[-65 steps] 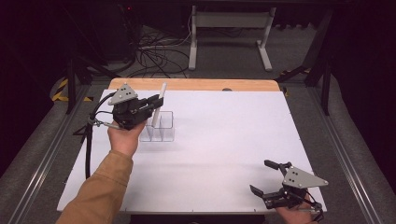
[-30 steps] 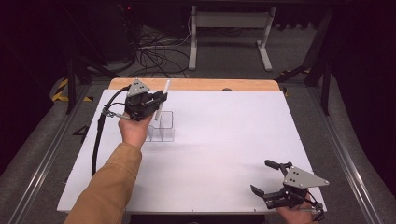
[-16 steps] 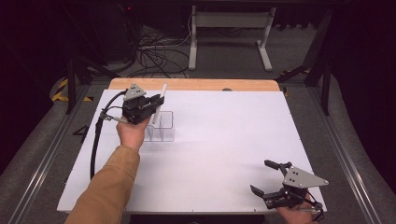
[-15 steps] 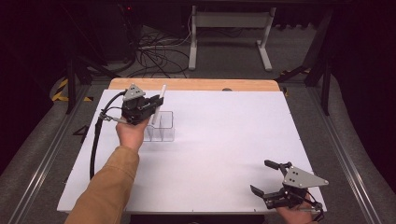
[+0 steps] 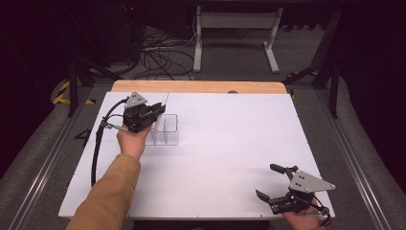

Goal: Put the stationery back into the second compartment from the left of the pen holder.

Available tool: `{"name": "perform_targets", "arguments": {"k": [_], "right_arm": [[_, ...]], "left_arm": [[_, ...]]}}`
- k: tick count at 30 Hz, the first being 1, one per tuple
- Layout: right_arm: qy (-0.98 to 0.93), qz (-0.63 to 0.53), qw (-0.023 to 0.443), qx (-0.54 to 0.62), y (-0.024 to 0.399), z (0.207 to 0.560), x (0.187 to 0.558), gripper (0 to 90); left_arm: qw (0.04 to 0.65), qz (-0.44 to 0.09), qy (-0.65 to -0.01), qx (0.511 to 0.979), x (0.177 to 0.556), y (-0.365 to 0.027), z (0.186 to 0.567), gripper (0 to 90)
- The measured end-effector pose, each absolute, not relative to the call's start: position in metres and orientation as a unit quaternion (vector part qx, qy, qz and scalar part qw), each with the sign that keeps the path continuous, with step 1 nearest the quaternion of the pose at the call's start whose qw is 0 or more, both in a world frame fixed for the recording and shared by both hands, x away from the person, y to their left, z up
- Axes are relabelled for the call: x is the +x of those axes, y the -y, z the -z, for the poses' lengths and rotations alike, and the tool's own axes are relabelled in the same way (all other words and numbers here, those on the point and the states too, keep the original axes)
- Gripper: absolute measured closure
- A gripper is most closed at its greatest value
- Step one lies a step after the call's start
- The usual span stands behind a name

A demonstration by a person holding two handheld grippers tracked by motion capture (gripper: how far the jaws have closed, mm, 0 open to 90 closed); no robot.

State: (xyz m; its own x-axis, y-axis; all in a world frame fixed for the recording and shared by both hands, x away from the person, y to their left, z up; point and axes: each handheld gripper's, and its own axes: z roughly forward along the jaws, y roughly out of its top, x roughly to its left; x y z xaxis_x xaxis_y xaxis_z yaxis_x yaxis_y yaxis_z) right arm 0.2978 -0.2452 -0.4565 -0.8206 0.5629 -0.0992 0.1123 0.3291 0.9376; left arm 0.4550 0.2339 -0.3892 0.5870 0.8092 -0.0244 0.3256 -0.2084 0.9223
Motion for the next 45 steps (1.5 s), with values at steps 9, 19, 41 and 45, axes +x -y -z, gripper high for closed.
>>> {"name": "perform_targets", "arguments": {"k": [9,19,41,45], "right_arm": [[-0.789,-0.536,0.210,0.214,0.244,0.456,0.299,5.1],[-0.789,-0.537,0.211,0.214,0.244,0.456,0.298,5.1],[-0.789,-0.537,0.208,0.214,0.241,0.456,0.299,5.1],[-0.789,-0.537,0.207,0.215,0.241,0.456,0.299,5.1]], "left_arm": [[0.489,-0.240,-0.386,0.744,0.452,-0.235,0.395,77.9],[0.482,-0.254,-0.378,0.748,0.446,-0.233,0.392,57.4],[0.510,-0.259,-0.351,0.742,0.410,-0.238,0.363,28.0],[0.515,-0.254,-0.349,0.740,0.406,-0.238,0.360,26.5]]}}
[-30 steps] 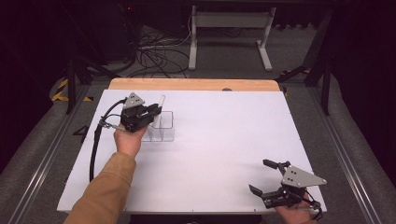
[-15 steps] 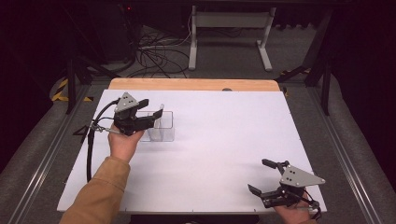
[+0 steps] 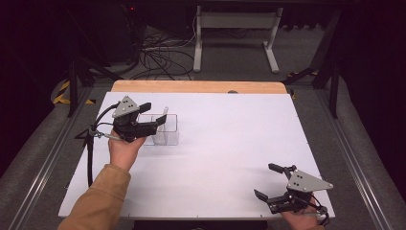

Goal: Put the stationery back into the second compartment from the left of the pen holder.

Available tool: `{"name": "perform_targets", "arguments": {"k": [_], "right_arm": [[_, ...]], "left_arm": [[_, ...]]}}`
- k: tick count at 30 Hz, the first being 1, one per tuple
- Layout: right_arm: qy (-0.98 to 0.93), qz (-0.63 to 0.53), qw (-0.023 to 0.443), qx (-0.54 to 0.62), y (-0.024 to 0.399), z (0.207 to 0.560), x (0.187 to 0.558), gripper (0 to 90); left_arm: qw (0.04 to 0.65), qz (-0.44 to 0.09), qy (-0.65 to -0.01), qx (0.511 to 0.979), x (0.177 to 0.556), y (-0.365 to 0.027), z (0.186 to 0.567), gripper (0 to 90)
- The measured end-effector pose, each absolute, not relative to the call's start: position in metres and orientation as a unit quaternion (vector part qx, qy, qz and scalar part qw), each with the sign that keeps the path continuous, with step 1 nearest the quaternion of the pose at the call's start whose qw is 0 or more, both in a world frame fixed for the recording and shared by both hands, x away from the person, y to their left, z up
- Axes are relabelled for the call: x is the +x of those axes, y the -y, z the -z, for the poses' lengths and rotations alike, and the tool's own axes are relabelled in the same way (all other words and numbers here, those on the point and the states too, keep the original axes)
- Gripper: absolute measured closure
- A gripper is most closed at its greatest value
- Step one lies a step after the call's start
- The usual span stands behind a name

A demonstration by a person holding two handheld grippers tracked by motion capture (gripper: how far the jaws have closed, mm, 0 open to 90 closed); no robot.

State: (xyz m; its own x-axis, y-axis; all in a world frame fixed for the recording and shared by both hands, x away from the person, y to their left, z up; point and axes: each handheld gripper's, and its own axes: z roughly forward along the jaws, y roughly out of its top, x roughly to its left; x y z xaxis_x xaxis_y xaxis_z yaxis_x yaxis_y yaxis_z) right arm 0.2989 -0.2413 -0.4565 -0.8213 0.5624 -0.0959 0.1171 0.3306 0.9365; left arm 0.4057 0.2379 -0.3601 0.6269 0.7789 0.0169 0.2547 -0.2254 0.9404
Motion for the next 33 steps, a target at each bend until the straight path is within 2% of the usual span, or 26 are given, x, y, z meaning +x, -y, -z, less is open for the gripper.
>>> {"name": "perform_targets", "arguments": {"k": [14,22,33], "right_arm": [[-0.789,-0.537,0.207,0.215,0.242,0.457,0.299,5.1],[-0.790,-0.537,0.205,0.215,0.241,0.457,0.298,5.1],[-0.794,-0.533,0.205,0.209,0.240,0.457,0.299,4.8]], "left_arm": [[0.525,-0.256,-0.319,0.747,0.375,-0.241,0.346,14.9],[0.534,-0.236,-0.286,0.760,0.354,-0.242,0.343,7.0],[0.540,-0.216,-0.267,0.768,0.328,-0.264,0.371,1.3]]}}
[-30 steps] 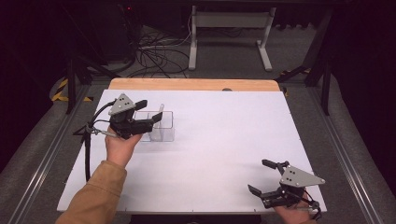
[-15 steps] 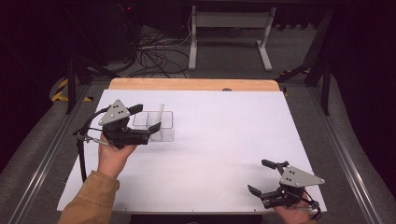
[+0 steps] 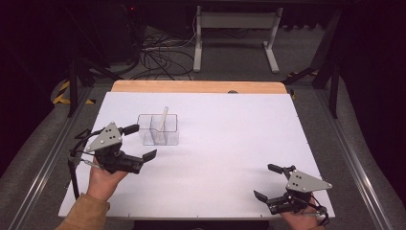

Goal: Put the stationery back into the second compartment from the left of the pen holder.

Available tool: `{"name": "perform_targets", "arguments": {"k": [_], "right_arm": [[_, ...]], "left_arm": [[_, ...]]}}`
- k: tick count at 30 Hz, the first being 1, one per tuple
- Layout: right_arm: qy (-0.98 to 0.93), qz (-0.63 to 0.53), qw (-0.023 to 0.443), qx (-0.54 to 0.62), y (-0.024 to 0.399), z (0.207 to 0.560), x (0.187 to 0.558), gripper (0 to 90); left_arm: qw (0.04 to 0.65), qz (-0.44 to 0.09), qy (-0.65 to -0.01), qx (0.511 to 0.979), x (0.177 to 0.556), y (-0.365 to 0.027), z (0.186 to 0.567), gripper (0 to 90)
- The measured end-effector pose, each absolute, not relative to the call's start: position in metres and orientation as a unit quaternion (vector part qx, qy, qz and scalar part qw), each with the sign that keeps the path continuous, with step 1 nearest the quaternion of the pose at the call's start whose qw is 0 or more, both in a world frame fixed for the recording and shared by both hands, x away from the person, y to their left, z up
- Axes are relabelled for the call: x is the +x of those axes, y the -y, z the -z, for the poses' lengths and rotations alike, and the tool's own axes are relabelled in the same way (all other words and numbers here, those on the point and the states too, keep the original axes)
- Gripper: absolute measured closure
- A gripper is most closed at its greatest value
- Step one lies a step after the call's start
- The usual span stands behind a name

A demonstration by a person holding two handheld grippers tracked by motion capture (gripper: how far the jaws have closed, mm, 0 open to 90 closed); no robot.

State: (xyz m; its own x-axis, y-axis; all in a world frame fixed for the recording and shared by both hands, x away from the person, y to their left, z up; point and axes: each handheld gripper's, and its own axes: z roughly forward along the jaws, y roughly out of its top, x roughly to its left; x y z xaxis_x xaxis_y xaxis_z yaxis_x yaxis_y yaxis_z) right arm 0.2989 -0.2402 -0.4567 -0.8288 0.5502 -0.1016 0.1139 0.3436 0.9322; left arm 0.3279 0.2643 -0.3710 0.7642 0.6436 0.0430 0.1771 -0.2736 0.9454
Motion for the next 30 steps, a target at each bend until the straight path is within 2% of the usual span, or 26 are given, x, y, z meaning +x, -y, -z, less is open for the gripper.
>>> {"name": "perform_targets", "arguments": {"k": [10,18,30], "right_arm": [[-0.795,-0.531,0.204,0.210,0.239,0.457,0.299,4.8],[-0.795,-0.531,0.202,0.211,0.239,0.458,0.299,4.8],[-0.796,-0.530,0.202,0.210,0.239,0.458,0.298,4.8]], "left_arm": [[0.531,-0.200,-0.279,0.774,0.313,-0.279,0.402,0.2],[0.525,-0.209,-0.291,0.772,0.297,-0.281,0.425,3.0],[0.518,-0.203,-0.293,0.777,0.294,-0.281,0.452,2.8]]}}
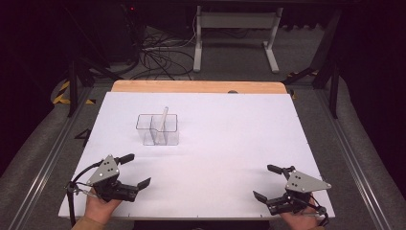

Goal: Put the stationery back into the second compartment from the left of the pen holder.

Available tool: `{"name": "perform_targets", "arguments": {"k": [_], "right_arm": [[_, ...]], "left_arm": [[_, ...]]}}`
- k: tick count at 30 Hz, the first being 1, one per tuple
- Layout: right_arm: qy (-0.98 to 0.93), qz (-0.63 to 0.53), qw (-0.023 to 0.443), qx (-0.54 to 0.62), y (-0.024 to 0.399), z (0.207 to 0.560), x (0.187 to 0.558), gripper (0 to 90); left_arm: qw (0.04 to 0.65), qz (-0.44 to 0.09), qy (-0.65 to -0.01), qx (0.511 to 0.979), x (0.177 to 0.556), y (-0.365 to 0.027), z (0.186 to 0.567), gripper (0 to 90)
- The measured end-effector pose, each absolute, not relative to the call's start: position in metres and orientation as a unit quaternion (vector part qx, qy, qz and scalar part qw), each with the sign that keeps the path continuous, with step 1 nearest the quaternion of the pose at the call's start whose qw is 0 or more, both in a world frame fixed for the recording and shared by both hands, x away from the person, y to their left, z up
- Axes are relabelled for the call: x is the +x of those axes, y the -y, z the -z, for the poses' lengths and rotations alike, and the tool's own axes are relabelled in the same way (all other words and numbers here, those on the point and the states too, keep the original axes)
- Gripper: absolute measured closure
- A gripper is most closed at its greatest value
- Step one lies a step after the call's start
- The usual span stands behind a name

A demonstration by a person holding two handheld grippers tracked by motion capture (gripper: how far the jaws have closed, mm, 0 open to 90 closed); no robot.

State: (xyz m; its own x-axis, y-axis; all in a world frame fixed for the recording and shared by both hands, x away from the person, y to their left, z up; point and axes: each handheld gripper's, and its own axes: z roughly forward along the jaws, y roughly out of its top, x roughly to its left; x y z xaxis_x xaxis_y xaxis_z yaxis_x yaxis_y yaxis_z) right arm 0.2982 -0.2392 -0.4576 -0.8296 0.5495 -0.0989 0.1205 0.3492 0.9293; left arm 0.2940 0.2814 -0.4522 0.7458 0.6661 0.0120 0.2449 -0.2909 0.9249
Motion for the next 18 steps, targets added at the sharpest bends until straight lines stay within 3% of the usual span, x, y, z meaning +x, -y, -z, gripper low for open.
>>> {"name": "perform_targets", "arguments": {"k": [15,18], "right_arm": [[-0.798,-0.528,0.198,0.212,0.239,0.459,0.299,4.8],[-0.799,-0.527,0.194,0.214,0.239,0.460,0.300,4.8]], "left_arm": [[0.508,-0.210,-0.299,0.780,0.286,-0.287,0.477,1.3],[0.514,-0.189,-0.318,0.774,0.284,-0.289,0.480,1.2]]}}
